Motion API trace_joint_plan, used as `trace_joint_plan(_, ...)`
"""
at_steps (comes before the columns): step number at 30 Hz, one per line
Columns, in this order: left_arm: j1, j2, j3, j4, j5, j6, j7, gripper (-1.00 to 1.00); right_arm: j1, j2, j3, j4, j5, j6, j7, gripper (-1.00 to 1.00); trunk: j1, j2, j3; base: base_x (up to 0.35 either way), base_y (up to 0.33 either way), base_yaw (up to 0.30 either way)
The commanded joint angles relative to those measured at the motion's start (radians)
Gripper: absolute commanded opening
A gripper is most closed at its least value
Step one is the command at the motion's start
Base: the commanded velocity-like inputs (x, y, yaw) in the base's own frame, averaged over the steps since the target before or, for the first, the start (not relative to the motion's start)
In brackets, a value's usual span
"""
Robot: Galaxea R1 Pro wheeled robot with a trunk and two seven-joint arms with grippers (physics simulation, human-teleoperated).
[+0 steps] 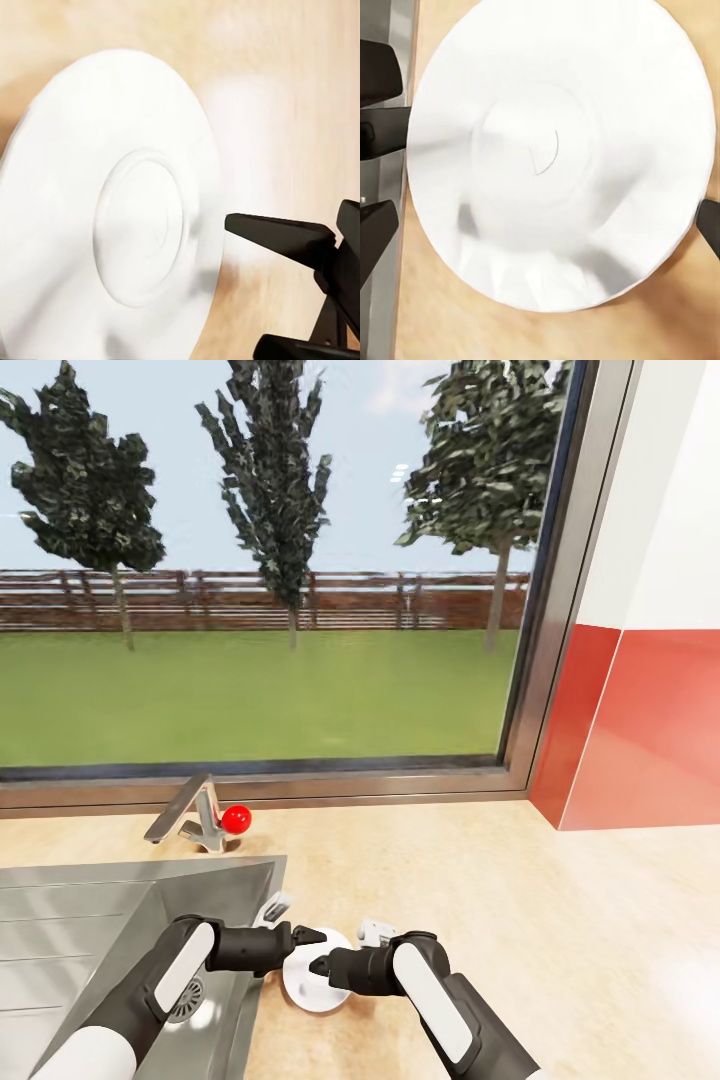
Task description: Set up a coffee station on the kitchen countertop: keep the coffee maker on the countertop, move the bottle of coffee from the kitchen shelf to the counter next to the coffee maker, place a paper coffee filter on top of the coffee maker, put the saucer next to the coffee maker with the coffee cup on the saucer, and place the electric kettle next to the coffee maker.
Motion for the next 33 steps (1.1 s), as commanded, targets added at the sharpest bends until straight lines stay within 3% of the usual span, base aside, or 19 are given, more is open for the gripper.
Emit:
trace_joint_plan(1,0.000,0.001,-0.002,0.000,-0.009,0.001,-0.005,1.00,0.000,0.000,0.001,-0.001,-0.011,0.001,-0.010,1.00,0.000,-0.001,-0.001,0.000,0.000,0.000)
trace_joint_plan(33,0.000,0.002,-0.004,0.002,-0.010,0.008,-0.006,1.00,0.000,0.000,0.001,-0.001,-0.011,0.001,-0.010,1.00,0.000,-0.001,-0.001,0.000,0.000,0.000)
